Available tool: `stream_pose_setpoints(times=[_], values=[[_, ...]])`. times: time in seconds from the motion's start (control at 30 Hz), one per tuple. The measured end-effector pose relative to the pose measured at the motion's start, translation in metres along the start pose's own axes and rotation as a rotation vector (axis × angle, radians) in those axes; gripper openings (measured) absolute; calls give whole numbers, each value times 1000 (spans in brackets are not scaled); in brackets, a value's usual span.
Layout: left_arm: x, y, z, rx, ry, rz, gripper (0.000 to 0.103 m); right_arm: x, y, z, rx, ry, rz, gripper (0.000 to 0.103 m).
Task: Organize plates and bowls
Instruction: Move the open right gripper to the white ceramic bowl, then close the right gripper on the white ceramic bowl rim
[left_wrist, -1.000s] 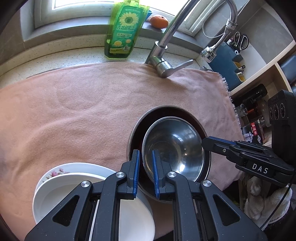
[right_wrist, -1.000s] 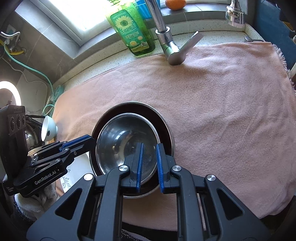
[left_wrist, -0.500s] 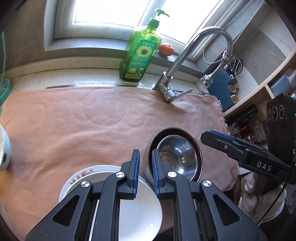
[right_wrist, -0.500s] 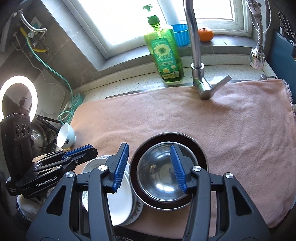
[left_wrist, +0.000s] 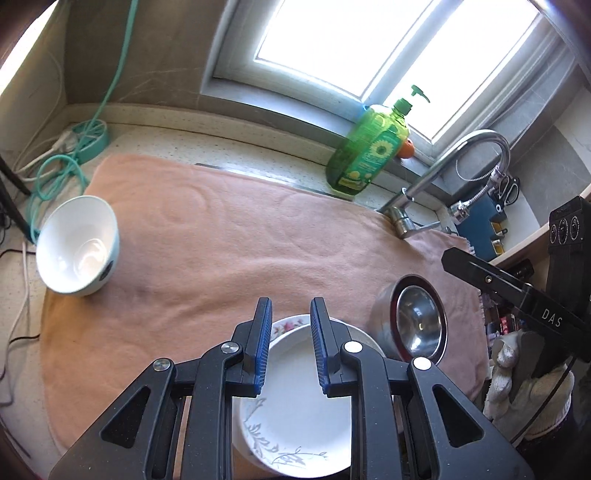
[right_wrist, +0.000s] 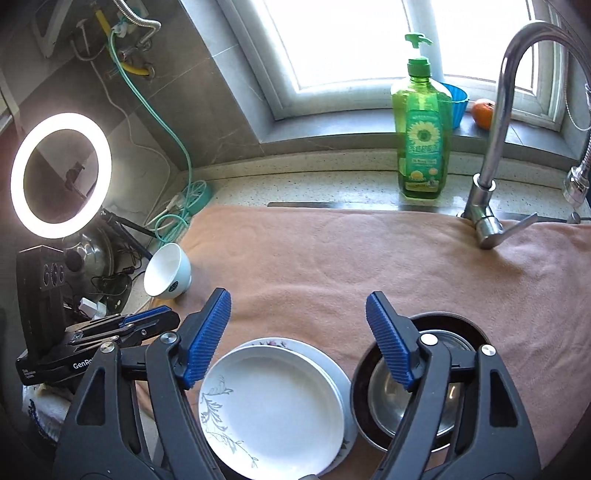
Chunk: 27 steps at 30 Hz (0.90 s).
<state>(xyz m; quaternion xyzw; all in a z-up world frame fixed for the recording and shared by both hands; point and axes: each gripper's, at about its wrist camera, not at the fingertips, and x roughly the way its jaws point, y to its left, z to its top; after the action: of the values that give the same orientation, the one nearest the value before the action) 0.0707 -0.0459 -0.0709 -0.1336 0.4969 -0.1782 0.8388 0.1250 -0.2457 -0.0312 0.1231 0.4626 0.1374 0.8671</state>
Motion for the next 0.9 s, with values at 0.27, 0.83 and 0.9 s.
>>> stream_pose_setpoints(times=[0.27,0.83,0.9], values=[[-27,70,-7,-140,-57,67,20,28,53,10,-89,49,13,82],[-46,196,-4,-361,-115,157,20,124,124,22,-91,214,141,69],[-43,203,-1,-370,-106,147,20,138,127,21,-72,242,153,60]])
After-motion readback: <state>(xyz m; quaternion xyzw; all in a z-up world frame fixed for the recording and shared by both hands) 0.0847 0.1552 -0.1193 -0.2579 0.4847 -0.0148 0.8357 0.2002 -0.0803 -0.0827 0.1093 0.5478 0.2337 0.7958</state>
